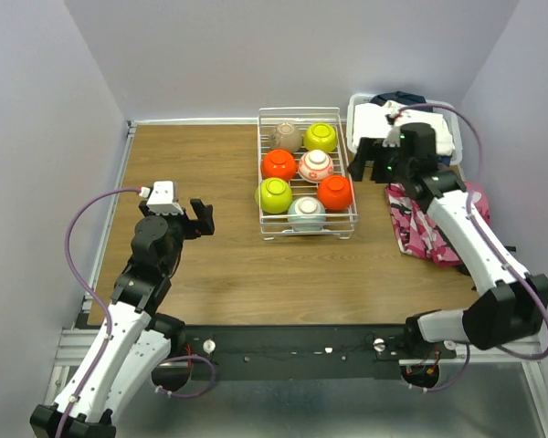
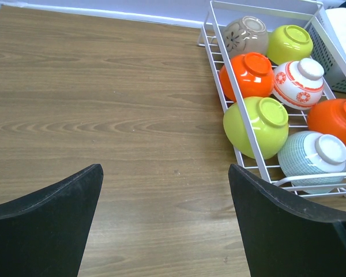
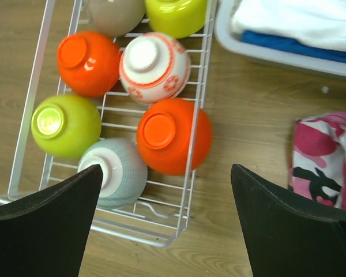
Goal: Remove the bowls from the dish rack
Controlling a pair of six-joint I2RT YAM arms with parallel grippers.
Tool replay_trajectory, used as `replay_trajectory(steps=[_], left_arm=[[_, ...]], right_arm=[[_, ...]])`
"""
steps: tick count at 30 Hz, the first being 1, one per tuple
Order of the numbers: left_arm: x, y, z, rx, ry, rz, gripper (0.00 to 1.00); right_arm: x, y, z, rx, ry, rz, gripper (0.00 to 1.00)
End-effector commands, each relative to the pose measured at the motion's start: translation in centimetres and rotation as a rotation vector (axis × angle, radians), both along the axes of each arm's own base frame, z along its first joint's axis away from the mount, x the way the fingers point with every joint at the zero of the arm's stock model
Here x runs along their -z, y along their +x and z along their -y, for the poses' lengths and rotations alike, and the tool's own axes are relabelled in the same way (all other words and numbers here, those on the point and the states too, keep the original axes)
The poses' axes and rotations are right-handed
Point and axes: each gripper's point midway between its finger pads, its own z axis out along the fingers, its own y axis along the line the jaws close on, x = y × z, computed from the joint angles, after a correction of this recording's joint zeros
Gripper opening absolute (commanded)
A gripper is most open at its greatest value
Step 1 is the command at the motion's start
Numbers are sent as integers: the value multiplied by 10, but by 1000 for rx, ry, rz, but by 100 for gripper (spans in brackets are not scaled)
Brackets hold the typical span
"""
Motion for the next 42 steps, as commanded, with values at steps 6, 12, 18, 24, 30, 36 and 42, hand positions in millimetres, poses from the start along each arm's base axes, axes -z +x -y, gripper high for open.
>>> replay_trajectory(steps=[6, 12, 18, 24, 30, 36, 42], left_arm=[[4, 1, -3, -15, 21, 1, 99], [7, 2, -2, -14, 27, -10, 99], [9, 3, -1, -9, 29, -14, 99], [11, 3, -1, -6, 32, -21, 99], [13, 4, 0, -4, 36, -27, 99], [13, 4, 1, 2, 34, -29, 99], [14, 4, 1, 2, 37, -29, 99]], right_arm=[[35, -9, -104, -331, -279, -30, 100], [60, -18, -167, -630, -406, 71, 100], [75, -18, -198, -820, -475, 159, 100], [84, -8, -214, -909, -515, 182, 100], [94, -1, -227, -956, -549, 231, 100], [114, -4, -234, -1047, -614, 269, 100], [139, -5, -239, -1134, -658, 235, 100]])
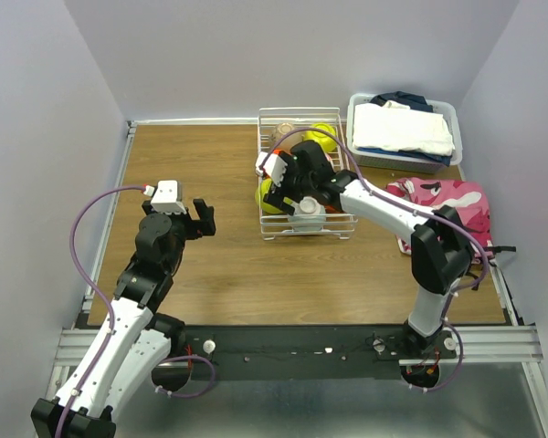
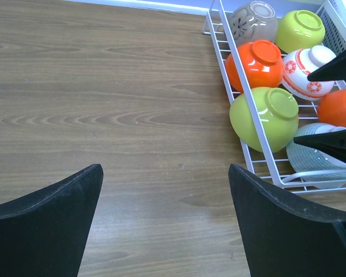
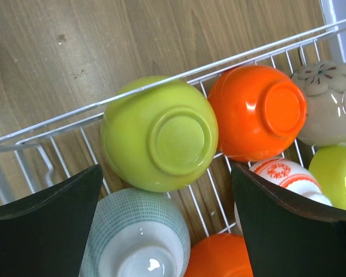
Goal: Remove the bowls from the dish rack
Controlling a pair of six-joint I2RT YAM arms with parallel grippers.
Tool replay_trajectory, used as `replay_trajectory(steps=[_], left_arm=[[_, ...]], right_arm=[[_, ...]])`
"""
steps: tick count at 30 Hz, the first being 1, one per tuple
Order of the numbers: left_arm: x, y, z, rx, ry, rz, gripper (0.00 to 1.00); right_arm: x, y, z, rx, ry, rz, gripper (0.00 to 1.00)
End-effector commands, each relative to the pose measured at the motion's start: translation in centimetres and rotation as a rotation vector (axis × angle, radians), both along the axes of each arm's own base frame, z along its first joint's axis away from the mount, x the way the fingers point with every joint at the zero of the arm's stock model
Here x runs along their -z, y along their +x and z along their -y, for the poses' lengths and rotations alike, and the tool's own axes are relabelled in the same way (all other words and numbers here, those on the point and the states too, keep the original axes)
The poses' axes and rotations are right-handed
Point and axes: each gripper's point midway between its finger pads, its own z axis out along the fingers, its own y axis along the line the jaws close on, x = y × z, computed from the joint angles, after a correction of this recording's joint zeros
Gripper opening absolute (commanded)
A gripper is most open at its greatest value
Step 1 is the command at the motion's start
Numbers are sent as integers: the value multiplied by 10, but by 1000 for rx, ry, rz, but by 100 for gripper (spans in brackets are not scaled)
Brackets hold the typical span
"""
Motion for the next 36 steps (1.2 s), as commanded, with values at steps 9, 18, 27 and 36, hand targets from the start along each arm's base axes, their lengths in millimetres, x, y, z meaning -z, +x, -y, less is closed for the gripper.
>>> replay_trajectory(steps=[9, 18, 27, 36], left_arm=[[2, 0, 1, 7, 12, 7, 99], [2, 0, 2, 12, 13, 7, 99], [3, 1, 2, 13, 16, 2, 99], [2, 0, 2, 15, 13, 3, 99]], right_arm=[[60, -16, -17, -199, -126, -111, 100], [91, -15, -14, -191, -174, -149, 100], [103, -10, -9, -136, -177, -143, 100], [43, 4, -20, -38, -37, -80, 97]])
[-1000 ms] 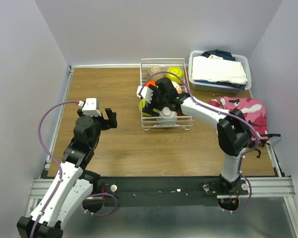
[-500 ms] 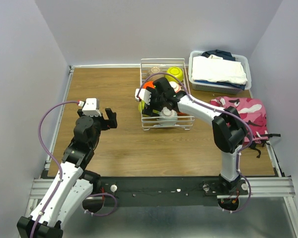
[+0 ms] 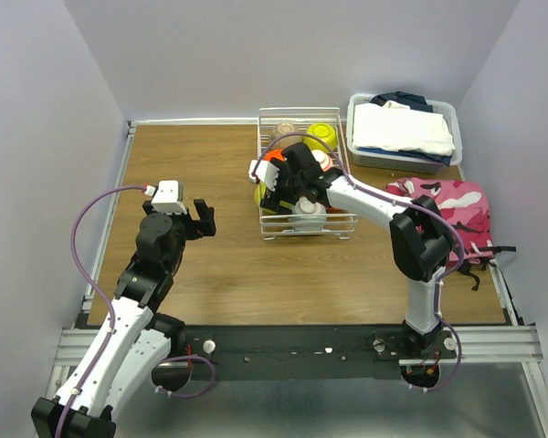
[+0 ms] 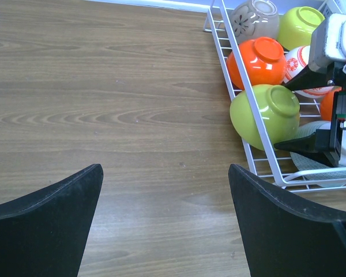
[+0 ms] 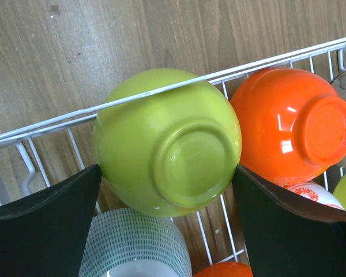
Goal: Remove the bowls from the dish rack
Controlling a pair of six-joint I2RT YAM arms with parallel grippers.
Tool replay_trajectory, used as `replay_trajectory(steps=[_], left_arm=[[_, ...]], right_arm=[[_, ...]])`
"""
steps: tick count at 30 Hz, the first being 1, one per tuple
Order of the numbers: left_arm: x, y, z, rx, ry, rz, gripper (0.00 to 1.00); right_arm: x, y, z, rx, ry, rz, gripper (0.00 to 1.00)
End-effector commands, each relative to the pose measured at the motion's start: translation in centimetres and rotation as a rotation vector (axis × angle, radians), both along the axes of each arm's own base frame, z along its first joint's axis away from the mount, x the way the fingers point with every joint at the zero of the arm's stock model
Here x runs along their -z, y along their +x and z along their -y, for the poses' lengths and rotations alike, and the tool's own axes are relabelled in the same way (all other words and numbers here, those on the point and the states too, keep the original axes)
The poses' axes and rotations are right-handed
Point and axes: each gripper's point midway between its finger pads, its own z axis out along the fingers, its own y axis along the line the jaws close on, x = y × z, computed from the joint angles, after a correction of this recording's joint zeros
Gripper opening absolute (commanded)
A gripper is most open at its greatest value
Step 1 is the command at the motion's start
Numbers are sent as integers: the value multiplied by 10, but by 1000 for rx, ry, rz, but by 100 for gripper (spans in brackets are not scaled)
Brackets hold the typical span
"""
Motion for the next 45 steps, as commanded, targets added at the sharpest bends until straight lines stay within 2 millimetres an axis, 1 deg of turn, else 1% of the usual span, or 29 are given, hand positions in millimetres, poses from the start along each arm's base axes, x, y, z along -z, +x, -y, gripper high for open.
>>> replay_trajectory(steps=[1, 3, 5, 7, 9, 11, 13, 15, 16, 17, 19, 22, 27, 30, 31, 32, 33, 34, 35, 36, 37, 38, 39, 40, 41, 42, 43, 44, 45], left_arm=[[1, 0, 3, 16, 9, 8, 99], [1, 0, 3, 19, 8, 8, 99], [0, 0, 3, 19, 8, 9, 99], [0, 0, 4, 22, 8, 9, 99], [0, 0, 4, 22, 6, 9, 99], [1, 0, 4, 22, 7, 6, 99], [2, 0, 5, 29, 8, 1, 99], [4, 1, 7, 37, 9, -7, 99], [5, 1, 8, 41, 9, -8, 99], [4, 1, 9, 49, 7, -8, 99], [6, 2, 11, 56, 7, -14, 99], [10, 3, 13, 64, 10, -30, 99], [14, 4, 18, 88, 13, -54, 99], [15, 5, 22, 108, 13, -59, 99], [14, 5, 24, 123, 14, -58, 99], [14, 6, 24, 125, 15, -56, 99], [14, 7, 25, 128, 17, -57, 99], [15, 8, 26, 135, 28, -60, 99], [8, 10, 28, 144, 31, -51, 99], [13, 12, 28, 146, 44, -80, 99], [11, 13, 29, 153, 54, -87, 99], [-2, 17, 32, 160, 54, -76, 99], [6, 19, 32, 161, 71, -128, 99], [5, 21, 33, 164, 78, -145, 99], [-10, 26, 37, 174, 74, -133, 99], [1, 28, 40, 182, 87, -194, 99], [1, 30, 42, 190, 91, -209, 99], [-6, 34, 45, 196, 89, -208, 99], [2, 37, 48, 204, 97, -240, 99]], right_arm=[[-7, -10, -10, 44, 69, -41, 95], [-22, -10, -13, 52, 110, -27, 95], [-29, -8, -15, 65, 133, -16, 93], [-36, -1, -13, 105, 153, 6, 91], [-38, 6, -8, 147, 174, 5, 89], [-41, 9, -6, 172, 196, 4, 84], [-42, 12, -1, 205, 228, -13, 83], [-54, 18, 2, 244, 285, -1, 83], [-51, 17, 6, 264, 292, -5, 83], [-59, 18, 8, 275, 319, 8, 83], [-67, 24, 11, 301, 369, 18, 83], [-73, 27, 15, 342, 401, 18, 83], [-78, 27, 17, 383, 451, 1, 84], [-90, 24, 20, 414, 496, -8, 88], [-89, 23, 23, 442, 504, -16, 90], [-97, 22, 26, 456, 521, -8, 91], [-100, 21, 29, 474, 528, -6, 92], [-99, 21, 36, 518, 534, -5, 93], [-110, 19, 42, 541, 554, 10, 94], [-115, 18, 47, 566, 565, 15, 95], [-116, 20, 57, 625, 577, 21, 98], [-114, 18, 63, 649, 577, 16, 98], [-122, 15, 71, 669, 589, 21, 99], [-124, 16, 78, 707, 590, 28, 99], [-123, 14, 84, 726, 585, 32, 100], [-128, 11, 91, 741, 583, 38, 100], [-129, 11, 99, 774, 574, 57, 100], [-128, 10, 104, 792, 563, 64, 100], [-126, 10, 109, 805, 551, 73, 100]])
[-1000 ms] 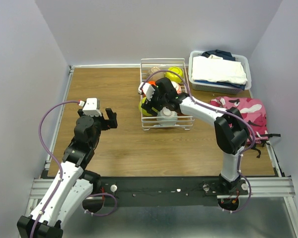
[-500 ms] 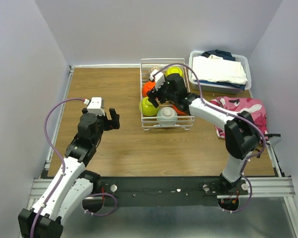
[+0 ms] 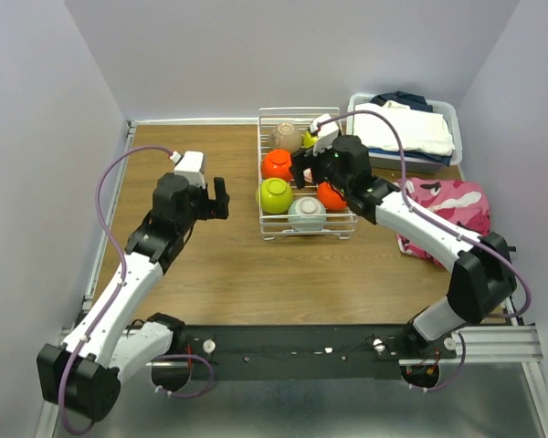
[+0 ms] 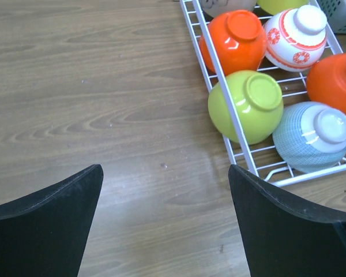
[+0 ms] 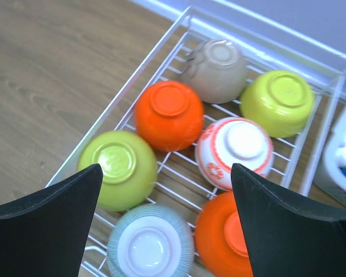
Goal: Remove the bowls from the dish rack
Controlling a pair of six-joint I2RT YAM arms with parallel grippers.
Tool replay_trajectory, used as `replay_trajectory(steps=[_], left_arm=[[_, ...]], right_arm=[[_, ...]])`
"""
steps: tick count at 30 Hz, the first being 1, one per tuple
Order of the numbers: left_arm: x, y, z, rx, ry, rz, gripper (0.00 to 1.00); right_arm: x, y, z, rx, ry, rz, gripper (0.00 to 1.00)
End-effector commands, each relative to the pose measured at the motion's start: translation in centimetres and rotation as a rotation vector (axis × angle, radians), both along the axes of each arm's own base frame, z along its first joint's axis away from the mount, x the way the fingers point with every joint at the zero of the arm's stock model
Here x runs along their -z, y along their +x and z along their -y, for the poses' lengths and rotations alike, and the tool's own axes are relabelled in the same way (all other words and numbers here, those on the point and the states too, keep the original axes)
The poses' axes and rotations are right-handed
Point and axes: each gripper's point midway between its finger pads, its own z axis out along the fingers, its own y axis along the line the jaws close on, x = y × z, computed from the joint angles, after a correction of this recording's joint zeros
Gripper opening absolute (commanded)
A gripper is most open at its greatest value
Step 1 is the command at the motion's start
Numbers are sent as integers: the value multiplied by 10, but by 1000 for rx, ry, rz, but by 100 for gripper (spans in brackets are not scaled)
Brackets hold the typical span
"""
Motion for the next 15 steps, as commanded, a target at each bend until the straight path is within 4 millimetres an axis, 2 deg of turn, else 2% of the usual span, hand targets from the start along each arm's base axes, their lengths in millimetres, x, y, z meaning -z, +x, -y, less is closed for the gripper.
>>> replay_trajectory(steps=[1, 6, 7, 9, 10, 11, 12, 13, 14, 15], left_arm=[[5, 5, 14, 64, 32, -90, 99], [12, 13, 6, 8, 56, -93, 99], [14, 13, 3, -8, 61, -89, 99], [19, 9, 0, -18, 64, -82, 99], [21, 8, -1, -19, 70, -79, 99], [28, 6, -6, -32, 87, -88, 99], [27, 4, -9, -40, 92, -76, 99], [28, 3, -12, -49, 103, -73, 99], [28, 3, -16, -67, 113, -68, 99], [27, 2, -19, -80, 118, -65, 99]], right_arm=[[9, -3, 42, 171, -66, -26, 100], [19, 3, 46, 141, -199, -11, 100], [14, 9, 48, 140, -238, 15, 100], [24, 18, 45, 129, -296, 13, 100], [18, 27, 44, 125, -329, 41, 100], [31, 33, 41, 118, -368, 31, 100], [36, 38, 42, 120, -398, 27, 100], [38, 44, 41, 113, -437, 34, 100], [30, 51, 38, 115, -446, 52, 100], [49, 56, 36, 106, -492, 20, 100]])
